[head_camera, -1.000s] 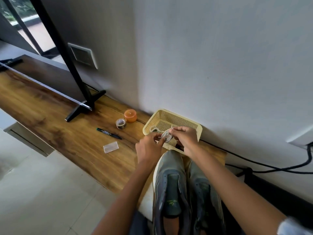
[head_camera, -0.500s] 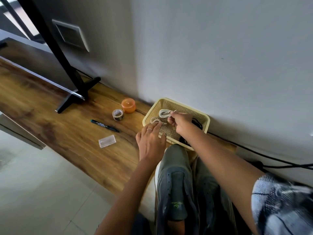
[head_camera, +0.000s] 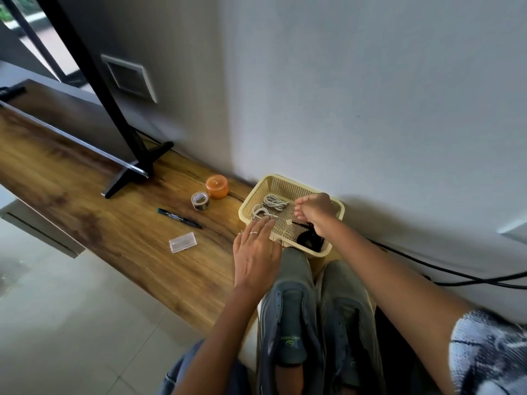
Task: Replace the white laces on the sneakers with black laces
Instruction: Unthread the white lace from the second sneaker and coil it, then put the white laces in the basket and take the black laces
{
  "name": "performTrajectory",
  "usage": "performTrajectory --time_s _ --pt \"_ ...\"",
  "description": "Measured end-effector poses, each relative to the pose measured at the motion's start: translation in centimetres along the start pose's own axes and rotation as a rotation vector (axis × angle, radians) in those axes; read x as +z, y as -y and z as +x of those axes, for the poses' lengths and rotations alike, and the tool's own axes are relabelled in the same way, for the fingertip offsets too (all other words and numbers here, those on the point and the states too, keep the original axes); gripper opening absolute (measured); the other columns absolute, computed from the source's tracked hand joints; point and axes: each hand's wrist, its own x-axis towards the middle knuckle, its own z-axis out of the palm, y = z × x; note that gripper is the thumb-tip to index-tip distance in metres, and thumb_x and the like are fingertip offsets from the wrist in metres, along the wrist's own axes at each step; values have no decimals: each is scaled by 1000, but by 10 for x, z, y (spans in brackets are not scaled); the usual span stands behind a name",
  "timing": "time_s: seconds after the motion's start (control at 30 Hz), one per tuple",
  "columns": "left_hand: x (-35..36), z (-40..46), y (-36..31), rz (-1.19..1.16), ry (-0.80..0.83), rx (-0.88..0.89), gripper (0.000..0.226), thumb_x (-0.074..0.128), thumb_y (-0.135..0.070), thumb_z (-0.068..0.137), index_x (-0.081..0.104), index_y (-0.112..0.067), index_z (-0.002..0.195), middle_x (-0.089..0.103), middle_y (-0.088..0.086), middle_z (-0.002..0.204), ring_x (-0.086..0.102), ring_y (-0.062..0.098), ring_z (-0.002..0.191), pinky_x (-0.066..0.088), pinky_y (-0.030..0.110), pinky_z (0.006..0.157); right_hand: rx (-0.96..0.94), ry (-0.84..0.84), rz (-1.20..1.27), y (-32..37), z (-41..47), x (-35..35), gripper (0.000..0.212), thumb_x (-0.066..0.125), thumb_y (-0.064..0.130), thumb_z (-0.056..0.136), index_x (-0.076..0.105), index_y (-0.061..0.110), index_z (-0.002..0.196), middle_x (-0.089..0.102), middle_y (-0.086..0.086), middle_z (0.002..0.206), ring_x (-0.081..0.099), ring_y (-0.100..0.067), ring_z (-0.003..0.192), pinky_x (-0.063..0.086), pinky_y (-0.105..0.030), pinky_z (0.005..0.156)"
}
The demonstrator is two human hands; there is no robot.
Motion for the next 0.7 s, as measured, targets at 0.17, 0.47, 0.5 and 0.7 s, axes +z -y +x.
performTrajectory --time_s 0.17,0.47,0.5,0.7 --pt "0 -40 -14 -53 -11 -2 46 47 -33 99 42 -24 144 39 -7 150 27 11 142 15 29 113 -239 -28 -249 -6 -11 -38 24 55 -5 85 72 13 83 72 -5 96 65 -19 93 53 -36 89" --pt "13 -106 -46 96 182 -62 74 22 -57 78 47 -25 140 44 -3 147 38 17 138 39 45 107 -539 -139 -1078 -29 -19 -57 23 52 6 89 67 19 99 68 0 98 41 -24 108 26 -36 77" --pt "17 -109 -46 138 192 -71 68 30 -56 77 56 -23 131 55 0 138 51 21 128 49 46 95 -537 -136 -1114 -28 -21 -53 18 52 6 89 65 18 96 67 0 97 39 -24 108 24 -36 77" --pt "23 -117 -36 118 163 -148 78 27 -59 75 51 -19 138 52 2 141 47 25 131 48 45 97 -528 -88 -1314 -21 -18 -36 15 52 5 88 59 18 88 64 0 94 34 -25 119 28 -39 91"
